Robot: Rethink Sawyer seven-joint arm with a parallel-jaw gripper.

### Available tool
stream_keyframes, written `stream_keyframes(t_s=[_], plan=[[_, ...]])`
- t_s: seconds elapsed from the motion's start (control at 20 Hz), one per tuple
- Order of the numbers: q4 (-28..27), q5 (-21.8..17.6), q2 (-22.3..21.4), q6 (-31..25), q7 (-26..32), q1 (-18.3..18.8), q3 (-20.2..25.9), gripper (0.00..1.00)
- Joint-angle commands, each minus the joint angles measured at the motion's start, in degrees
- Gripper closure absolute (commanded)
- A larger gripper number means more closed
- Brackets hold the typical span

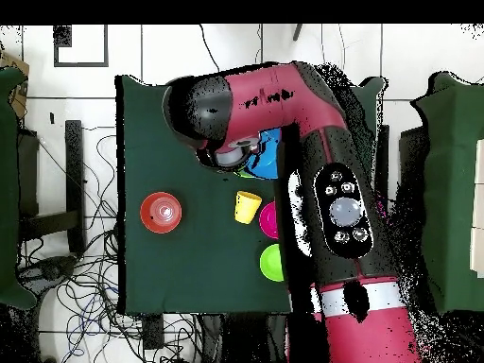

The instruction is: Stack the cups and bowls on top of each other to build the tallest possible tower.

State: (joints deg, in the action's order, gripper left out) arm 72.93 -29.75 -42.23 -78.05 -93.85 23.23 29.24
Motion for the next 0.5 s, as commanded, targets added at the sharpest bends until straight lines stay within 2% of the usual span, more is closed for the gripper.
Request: stream_keyframes(t_s=[0.05,0.5], plan=[[0.71,-0.59,1.06,-3.02,-1.09,-1.84,-2.18,1.00],[0.95,-0.21,1.64,-1.91,-2.61,-2.68,-2.73,1.00]])
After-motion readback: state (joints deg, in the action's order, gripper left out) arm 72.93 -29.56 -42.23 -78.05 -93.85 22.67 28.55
